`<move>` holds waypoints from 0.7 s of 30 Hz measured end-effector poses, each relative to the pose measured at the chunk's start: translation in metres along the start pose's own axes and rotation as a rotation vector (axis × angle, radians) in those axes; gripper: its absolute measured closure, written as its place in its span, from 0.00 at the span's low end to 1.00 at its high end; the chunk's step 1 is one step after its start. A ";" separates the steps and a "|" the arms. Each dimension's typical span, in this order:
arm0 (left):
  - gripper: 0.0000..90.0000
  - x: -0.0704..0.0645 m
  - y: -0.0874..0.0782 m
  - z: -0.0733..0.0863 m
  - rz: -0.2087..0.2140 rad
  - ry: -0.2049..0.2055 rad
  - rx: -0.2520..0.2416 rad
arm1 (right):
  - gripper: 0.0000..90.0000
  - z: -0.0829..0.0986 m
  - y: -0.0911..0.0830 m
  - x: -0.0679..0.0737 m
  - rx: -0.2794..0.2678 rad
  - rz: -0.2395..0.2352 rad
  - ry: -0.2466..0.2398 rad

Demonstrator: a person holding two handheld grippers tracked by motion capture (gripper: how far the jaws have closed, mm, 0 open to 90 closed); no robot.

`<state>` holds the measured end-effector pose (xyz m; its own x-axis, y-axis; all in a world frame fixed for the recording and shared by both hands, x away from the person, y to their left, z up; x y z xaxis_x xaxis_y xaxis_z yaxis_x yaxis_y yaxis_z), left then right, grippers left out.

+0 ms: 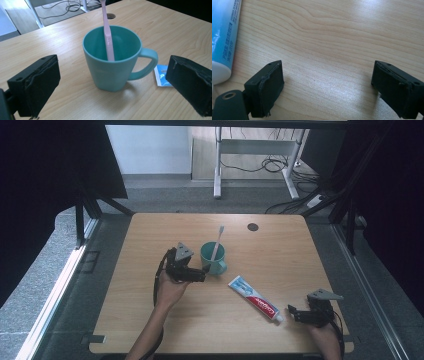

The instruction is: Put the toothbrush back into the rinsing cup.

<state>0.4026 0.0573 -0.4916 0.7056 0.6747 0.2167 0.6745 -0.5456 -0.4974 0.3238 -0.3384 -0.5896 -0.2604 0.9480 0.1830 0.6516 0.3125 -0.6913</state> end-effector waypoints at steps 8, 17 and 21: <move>0.00 -0.001 -0.007 0.013 -0.002 -0.008 0.011 | 0.12 0.000 0.000 0.000 0.000 0.000 -0.001; 0.00 -0.005 -0.014 0.029 -0.004 0.000 0.038 | 0.12 0.000 0.000 0.000 0.000 0.000 0.000; 0.00 -0.009 -0.018 0.040 -0.005 0.008 0.054 | 0.12 0.000 0.000 0.000 -0.001 -0.001 0.000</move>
<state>0.3756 0.0810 -0.5178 0.7038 0.6735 0.2257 0.6656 -0.5143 -0.5408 0.3237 -0.3383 -0.5895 -0.2609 0.9478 0.1835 0.6517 0.3132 -0.6908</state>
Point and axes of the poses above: each handheld gripper's, and its own axes: y roughly forward along the jaws, z roughly out of its underside, x roughly to its left, the point moved 7 cm from there along y, roughly forward along the jaws, and after that the axes turned 15 degrees about y, right-handed, at the moved point
